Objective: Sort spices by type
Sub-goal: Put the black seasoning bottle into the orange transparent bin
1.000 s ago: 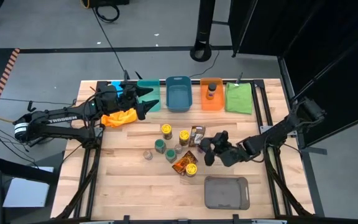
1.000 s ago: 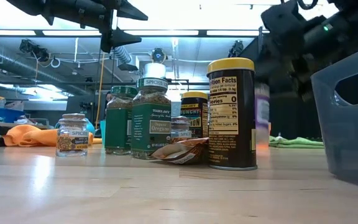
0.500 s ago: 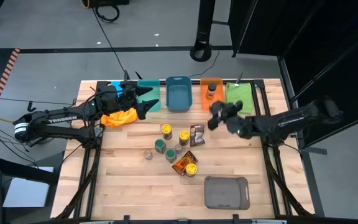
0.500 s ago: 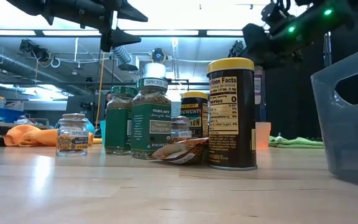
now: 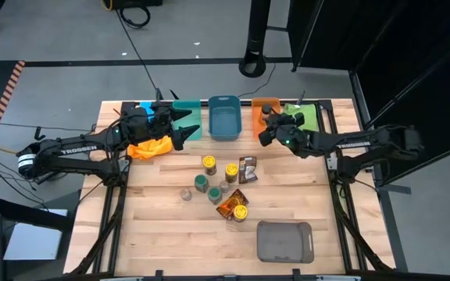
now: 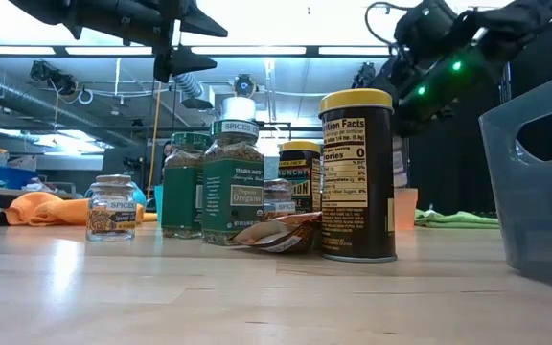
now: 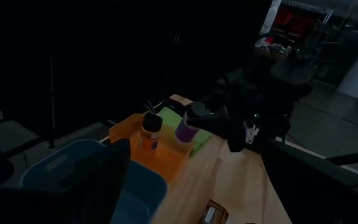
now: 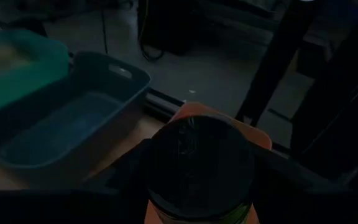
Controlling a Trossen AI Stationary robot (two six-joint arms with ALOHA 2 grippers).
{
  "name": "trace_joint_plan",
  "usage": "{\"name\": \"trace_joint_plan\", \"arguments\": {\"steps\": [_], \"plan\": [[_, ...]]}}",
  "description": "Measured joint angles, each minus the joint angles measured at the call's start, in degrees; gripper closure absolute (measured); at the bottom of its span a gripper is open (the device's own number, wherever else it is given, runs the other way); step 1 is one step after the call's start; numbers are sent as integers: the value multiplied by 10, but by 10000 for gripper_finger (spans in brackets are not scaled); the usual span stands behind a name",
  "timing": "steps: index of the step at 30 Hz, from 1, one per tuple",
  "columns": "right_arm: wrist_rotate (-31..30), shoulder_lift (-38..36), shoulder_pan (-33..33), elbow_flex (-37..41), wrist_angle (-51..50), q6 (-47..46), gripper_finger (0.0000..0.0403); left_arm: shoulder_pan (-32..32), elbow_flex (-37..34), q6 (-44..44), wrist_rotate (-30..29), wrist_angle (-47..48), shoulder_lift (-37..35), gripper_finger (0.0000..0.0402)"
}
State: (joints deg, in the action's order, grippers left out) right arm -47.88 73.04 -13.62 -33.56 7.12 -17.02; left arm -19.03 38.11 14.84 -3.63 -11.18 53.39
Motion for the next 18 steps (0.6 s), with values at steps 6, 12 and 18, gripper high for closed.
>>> {"name": "trace_joint_plan", "arguments": {"steps": [6,12,18], "plan": [[1,44,-17,0,48,7,181,0,0,-13,-11,1,0,32],[3,87,-28,0,92,-38,175,0,-1,-13,-11,6,0,32],[-18,124,-28,0,114,-74,177,0,-1,-13,-12,6,0,32]]}}
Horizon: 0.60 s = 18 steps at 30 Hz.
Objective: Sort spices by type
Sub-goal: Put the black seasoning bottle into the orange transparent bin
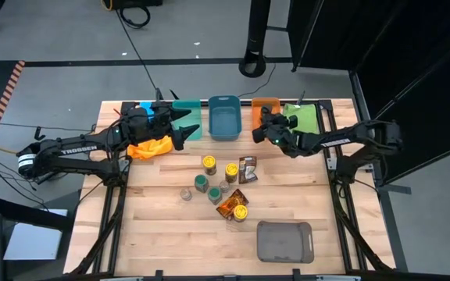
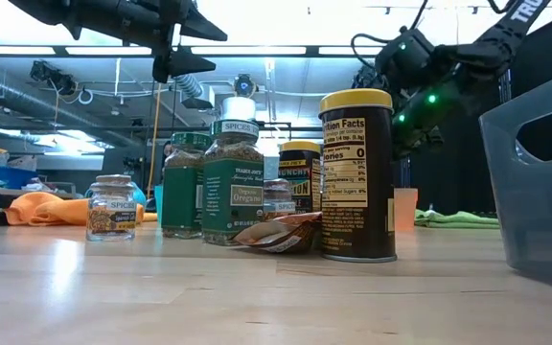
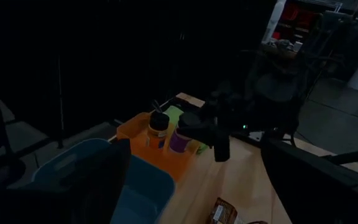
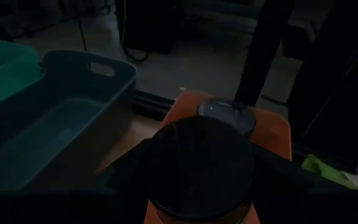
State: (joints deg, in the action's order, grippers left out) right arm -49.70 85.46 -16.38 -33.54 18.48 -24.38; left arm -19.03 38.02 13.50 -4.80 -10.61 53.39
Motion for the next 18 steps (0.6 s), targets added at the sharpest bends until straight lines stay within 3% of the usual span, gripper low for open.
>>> {"name": "trace_joint_plan", "arguments": {"steps": [18], "plan": [[-2,35,-32,0,61,-59,168,0,0,-12,0,19,0,32]]}}
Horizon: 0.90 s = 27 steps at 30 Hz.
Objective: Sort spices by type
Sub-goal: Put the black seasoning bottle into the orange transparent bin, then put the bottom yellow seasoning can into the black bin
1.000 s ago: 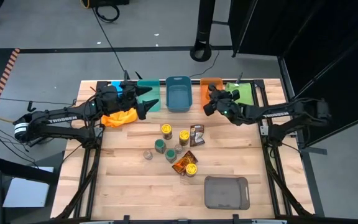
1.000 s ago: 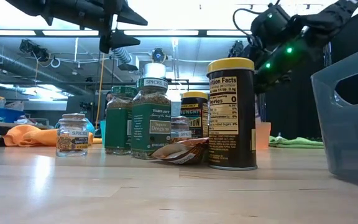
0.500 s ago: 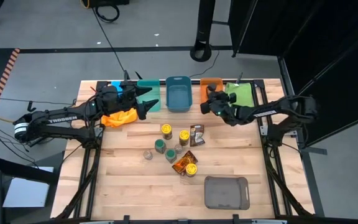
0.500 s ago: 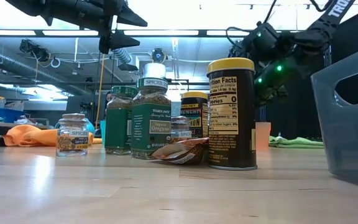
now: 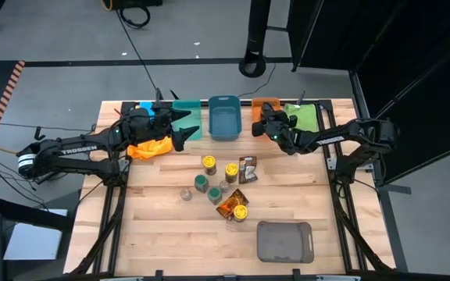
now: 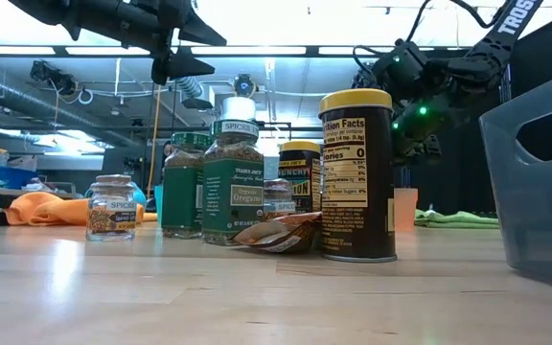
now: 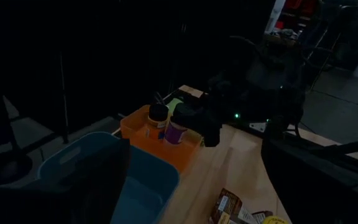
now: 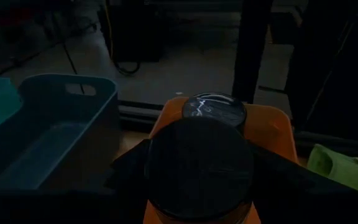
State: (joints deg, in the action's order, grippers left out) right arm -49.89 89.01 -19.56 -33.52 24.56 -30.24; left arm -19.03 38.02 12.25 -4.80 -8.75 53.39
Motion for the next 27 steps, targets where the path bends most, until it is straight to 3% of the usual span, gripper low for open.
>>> {"name": "trace_joint_plan", "arguments": {"steps": [6,15,20,27], "plan": [[4,0,-10,0,-1,-14,163,0,0,0,0,2,0,32],[75,-1,-25,0,-1,-8,139,0,0,0,0,2,0,32],[81,-6,-26,0,-1,3,140,0,0,0,0,3,0,32],[96,-124,-23,0,35,111,138,0,0,0,0,8,0,32]]}}
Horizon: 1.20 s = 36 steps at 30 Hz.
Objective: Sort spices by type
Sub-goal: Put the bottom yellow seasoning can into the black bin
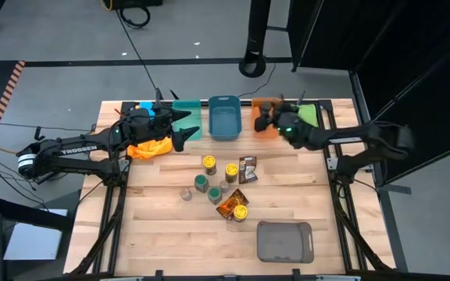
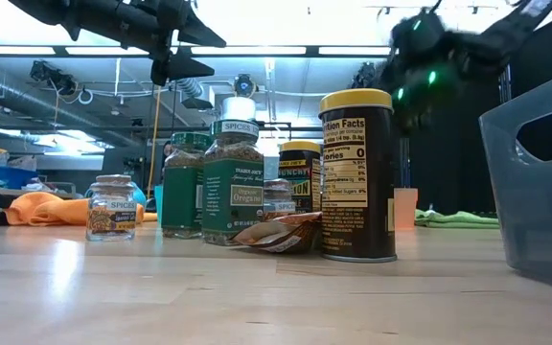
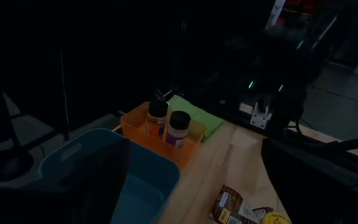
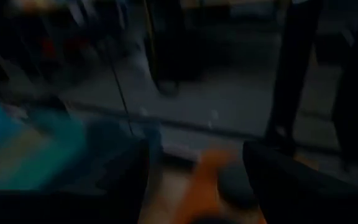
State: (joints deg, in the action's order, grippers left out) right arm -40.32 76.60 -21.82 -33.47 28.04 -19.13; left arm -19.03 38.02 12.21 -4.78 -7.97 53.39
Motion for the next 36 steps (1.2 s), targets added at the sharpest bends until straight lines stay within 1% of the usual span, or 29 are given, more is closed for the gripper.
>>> {"name": "trace_joint_plan", "arguments": {"steps": [1,3,5,8,12,15,16,19,21,26,29,32,34,36], "plan": [[4,-27,1,0,6,12,137,0,0,0,0,0,0,32],[43,-83,3,0,22,21,137,0,0,0,0,0,0,32],[121,-134,6,0,24,22,139,0,0,0,0,0,0,32],[239,-184,22,0,0,9,139,0,0,0,0,-4,0,32],[332,-201,76,0,-60,-25,137,0,0,0,0,-3,0,32],[388,-182,136,0,-72,-48,139,0,0,0,0,-3,0,32],[396,-173,159,0,-68,-50,139,0,0,0,0,-3,0,32],[396,-143,220,0,-47,-47,141,0,0,0,0,-3,0,32],[377,-122,254,0,-33,-39,140,0,0,1,0,-3,0,32],[340,-61,325,-9,-36,-13,129,0,0,3,0,-2,0,32],[331,-11,361,-30,-38,25,119,0,0,4,0,-1,0,32],[307,38,388,-62,-42,71,105,0,0,4,0,1,0,32],[289,66,400,-88,-61,95,95,0,0,4,0,2,0,32],[286,89,409,-112,-84,109,85,0,0,5,0,2,0,32]]}}
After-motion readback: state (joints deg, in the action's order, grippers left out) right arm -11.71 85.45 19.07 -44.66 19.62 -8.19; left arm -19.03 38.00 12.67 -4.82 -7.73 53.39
